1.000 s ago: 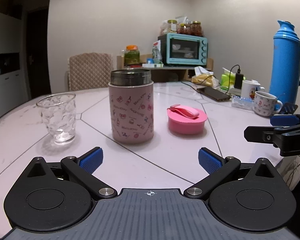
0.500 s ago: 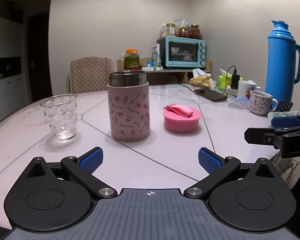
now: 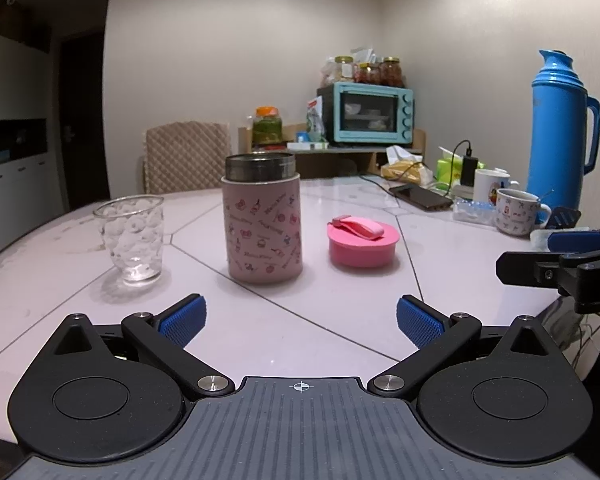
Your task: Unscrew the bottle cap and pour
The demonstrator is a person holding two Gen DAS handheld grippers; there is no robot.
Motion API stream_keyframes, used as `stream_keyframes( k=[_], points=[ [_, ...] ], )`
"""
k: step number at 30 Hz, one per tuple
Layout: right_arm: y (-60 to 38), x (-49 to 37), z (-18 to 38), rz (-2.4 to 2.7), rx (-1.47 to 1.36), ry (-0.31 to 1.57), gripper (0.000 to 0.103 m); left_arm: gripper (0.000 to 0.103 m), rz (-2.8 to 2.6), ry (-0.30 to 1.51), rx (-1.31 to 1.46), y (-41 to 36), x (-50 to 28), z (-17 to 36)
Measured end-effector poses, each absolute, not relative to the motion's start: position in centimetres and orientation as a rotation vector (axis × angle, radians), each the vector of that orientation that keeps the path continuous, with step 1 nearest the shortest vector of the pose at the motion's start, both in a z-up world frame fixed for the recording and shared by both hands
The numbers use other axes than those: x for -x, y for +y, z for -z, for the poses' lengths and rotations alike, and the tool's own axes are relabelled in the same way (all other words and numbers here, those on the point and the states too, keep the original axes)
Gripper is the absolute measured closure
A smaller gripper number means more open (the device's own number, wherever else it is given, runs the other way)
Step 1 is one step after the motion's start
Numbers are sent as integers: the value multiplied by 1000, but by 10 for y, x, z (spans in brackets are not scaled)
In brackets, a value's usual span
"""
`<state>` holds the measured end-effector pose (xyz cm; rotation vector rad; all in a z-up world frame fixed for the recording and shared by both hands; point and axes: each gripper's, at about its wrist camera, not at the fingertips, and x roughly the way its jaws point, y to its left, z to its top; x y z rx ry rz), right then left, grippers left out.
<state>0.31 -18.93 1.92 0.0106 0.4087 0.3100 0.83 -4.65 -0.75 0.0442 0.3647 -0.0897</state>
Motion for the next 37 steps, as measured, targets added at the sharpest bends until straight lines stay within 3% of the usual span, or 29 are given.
stream_keyframes(
  k=[37],
  points=[
    [-189,18,-22,-354,-14,365,0,0,21,308,-60,-46,25,-7]
  ],
)
